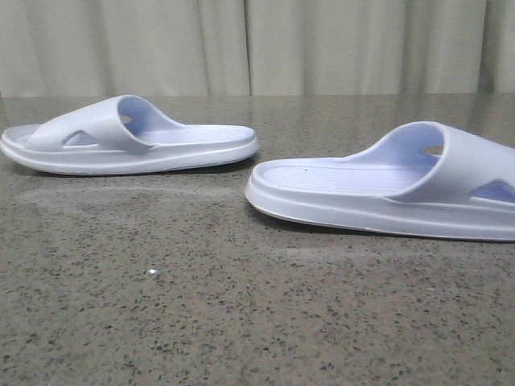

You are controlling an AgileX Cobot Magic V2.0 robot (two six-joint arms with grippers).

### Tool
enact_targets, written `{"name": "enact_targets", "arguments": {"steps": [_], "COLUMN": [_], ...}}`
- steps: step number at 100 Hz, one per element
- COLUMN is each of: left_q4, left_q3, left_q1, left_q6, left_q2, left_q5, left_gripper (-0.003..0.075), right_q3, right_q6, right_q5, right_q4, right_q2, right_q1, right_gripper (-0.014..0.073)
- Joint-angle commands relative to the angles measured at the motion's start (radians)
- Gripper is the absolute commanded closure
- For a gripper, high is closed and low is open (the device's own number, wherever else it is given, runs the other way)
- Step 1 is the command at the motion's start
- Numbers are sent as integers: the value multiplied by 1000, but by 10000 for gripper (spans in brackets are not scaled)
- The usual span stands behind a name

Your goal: Insert blue slippers together front up

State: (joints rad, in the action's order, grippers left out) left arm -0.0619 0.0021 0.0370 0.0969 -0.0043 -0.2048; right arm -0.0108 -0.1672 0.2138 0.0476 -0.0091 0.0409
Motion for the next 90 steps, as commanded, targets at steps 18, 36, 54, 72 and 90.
{"name": "enact_targets", "arguments": {"steps": [18, 36, 54, 72, 90], "left_q4": [-2, -2, -2, -2, -2], "left_q3": [10, 10, 10, 10, 10], "left_q1": [-7, -7, -7, -7, -7], "left_q6": [7, 7, 7, 7, 7], "left_q2": [-24, -24, -24, -24, -24], "left_q5": [74, 74, 74, 74, 74], "left_gripper": [705, 705, 705, 705, 705], "right_q3": [-21, -21, -21, -21, -21], "right_q6": [1, 1, 1, 1, 1], "right_q5": [-80, -80, -80, -80, -140], "right_q4": [-9, -9, -9, -9, -9], "right_q2": [4, 4, 4, 4, 4], "right_q1": [-7, -7, -7, -7, -7], "right_gripper": [672, 672, 672, 672, 672]}}
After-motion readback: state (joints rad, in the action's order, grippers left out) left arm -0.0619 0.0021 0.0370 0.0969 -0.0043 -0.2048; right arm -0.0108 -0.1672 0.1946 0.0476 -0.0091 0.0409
